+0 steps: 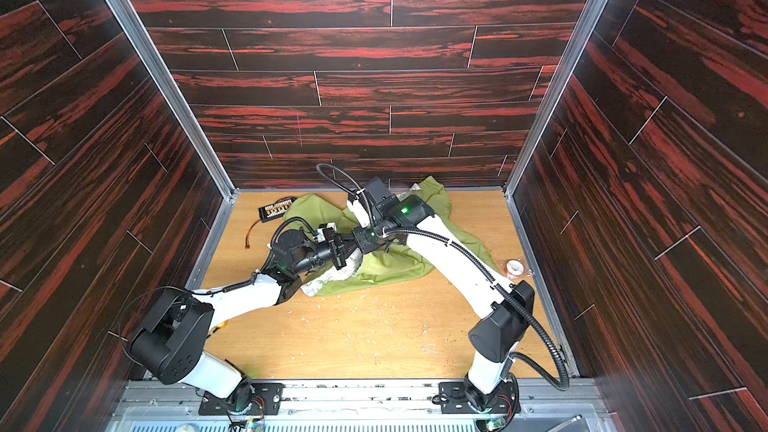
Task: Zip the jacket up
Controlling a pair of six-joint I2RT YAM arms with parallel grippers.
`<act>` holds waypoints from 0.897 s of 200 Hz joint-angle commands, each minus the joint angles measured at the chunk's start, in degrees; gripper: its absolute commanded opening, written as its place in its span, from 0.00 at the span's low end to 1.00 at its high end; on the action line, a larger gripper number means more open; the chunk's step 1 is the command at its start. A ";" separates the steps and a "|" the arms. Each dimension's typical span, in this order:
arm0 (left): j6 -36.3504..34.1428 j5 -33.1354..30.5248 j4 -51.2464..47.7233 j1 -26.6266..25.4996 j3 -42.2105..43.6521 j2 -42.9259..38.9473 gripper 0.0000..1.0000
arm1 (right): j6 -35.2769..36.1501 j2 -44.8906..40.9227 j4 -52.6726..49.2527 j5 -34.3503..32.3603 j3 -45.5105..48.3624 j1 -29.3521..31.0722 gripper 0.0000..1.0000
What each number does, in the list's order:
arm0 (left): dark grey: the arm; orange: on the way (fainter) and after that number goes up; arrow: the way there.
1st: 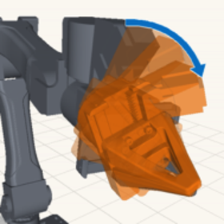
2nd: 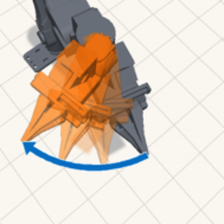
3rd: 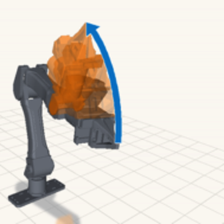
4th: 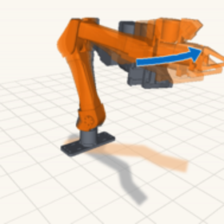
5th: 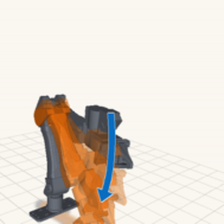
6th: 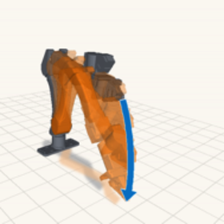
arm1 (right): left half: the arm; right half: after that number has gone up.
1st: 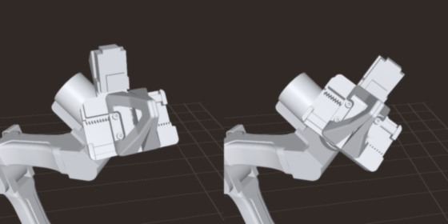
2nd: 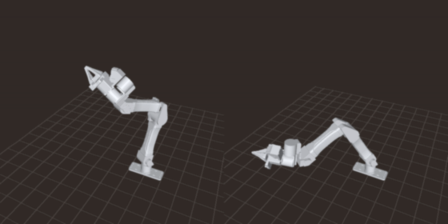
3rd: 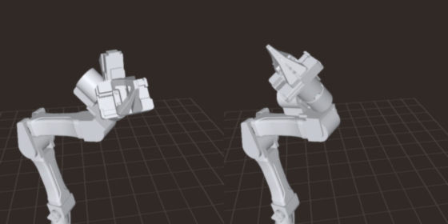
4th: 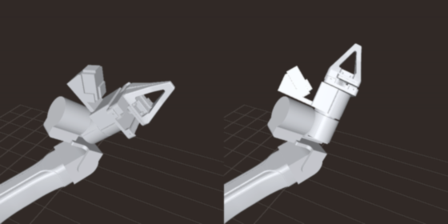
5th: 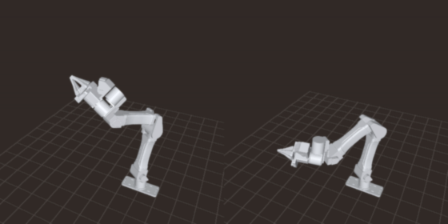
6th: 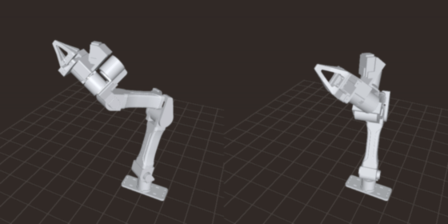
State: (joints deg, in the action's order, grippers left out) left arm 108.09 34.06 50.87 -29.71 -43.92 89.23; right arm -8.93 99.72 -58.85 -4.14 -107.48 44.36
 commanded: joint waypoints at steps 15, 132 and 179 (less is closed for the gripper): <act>1.15 1.88 5.16 0.05 1.23 -1.98 0.00 | -0.33 -1.46 -0.36 -3.38 0.43 -0.33 0.07; 1.77 1.69 6.33 0.02 1.66 -1.87 0.00 | -0.38 -5.21 1.29 -0.73 3.33 -0.50 0.37; 1.86 1.91 5.94 0.01 1.17 -1.93 0.00 | 1.07 -4.89 0.60 2.52 3.24 -0.23 0.45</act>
State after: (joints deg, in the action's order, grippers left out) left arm 109.10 35.16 54.06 -29.74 -42.02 89.21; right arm -9.19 96.64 -57.21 -4.40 -104.29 43.77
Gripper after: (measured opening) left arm 0.058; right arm 0.433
